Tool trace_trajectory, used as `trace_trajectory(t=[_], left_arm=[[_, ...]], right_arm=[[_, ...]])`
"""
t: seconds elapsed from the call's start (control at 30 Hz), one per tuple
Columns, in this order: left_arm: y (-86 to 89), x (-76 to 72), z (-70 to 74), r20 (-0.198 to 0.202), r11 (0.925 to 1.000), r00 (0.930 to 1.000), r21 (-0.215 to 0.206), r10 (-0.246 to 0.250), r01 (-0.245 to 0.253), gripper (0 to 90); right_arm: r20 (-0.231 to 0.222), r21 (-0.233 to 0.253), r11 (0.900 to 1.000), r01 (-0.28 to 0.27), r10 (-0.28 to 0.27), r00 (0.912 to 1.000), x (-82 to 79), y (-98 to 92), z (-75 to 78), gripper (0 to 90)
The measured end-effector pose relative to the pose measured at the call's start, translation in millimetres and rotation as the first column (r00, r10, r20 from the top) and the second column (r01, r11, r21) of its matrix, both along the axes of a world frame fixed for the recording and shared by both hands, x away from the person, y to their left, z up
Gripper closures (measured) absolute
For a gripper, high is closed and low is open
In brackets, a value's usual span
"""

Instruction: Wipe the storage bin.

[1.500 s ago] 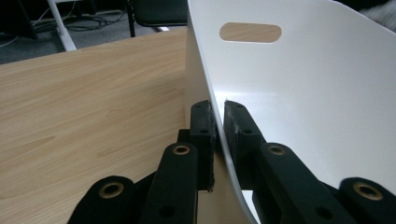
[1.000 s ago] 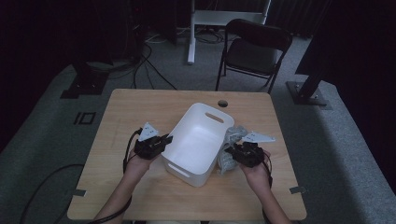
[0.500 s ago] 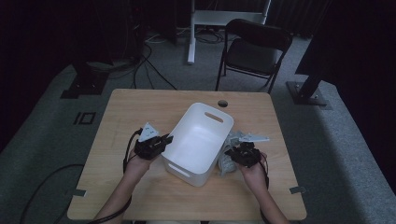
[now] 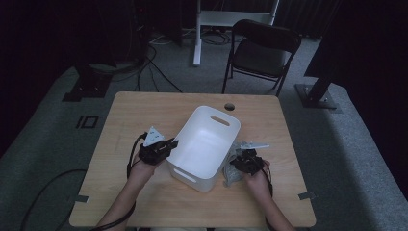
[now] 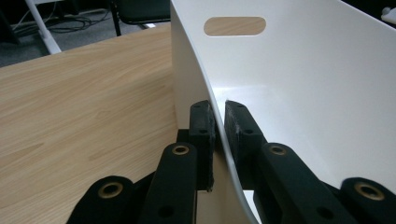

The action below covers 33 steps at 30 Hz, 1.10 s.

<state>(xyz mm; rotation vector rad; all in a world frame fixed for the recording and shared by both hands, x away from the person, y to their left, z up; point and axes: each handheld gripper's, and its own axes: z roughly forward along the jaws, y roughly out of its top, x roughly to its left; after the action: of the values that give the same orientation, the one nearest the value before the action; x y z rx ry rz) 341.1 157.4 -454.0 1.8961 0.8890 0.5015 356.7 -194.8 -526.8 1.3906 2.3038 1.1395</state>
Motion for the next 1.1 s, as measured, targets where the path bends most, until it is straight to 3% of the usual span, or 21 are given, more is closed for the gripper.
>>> trace_trajectory(t=[0.1,0.2,0.33,0.4,0.47,0.77,1.1], left_arm=[[-0.6,-0.4,-0.3,0.003,0.9998,0.9998,-0.003,0.019,-0.019,81.6],[-0.8,-0.8,-0.2,0.005,0.9997,0.9997,-0.001,0.024,-0.024,81.6],[-0.5,0.3,0.3,-0.006,0.9999,0.9999,-0.001,0.013,-0.013,82.0],[-0.5,0.3,0.4,-0.014,1.0,0.9999,-0.005,-0.004,0.004,81.9],[-1.1,-0.3,1.0,-0.014,0.9997,0.9996,0.008,-0.023,0.023,81.9],[-1.0,1.1,1.1,-0.018,0.999,0.9988,0.008,-0.045,0.045,81.7],[-1.3,0.9,1.0,-0.01,0.999,0.9991,0.01,-0.042,0.042,81.5]], right_arm=[[-0.013,0.01,1.0,-0.004,0.004,0.9999,2.0,-1.6,2.9,75.9],[0.008,0.032,0.999,-0.015,0.015,0.9999,-0.3,-5.1,12.1,75.9],[0.131,0.142,0.989,-0.039,0.02,0.9912,-10.6,-22.7,48.0,75.8],[0.171,0.169,0.985,-0.042,0.013,0.9853,-12.6,-29.7,62.7,75.8],[0.188,0.166,0.986,-0.027,-0.005,0.9822,-10.5,-33.5,69.2,75.8],[0.119,0.119,0.993,0.003,-0.017,0.9928,3.7,-29.5,44.9,75.7],[0.081,0.119,0.993,0.023,-0.033,0.9962,12.0,-28.3,33.9,75.7]])
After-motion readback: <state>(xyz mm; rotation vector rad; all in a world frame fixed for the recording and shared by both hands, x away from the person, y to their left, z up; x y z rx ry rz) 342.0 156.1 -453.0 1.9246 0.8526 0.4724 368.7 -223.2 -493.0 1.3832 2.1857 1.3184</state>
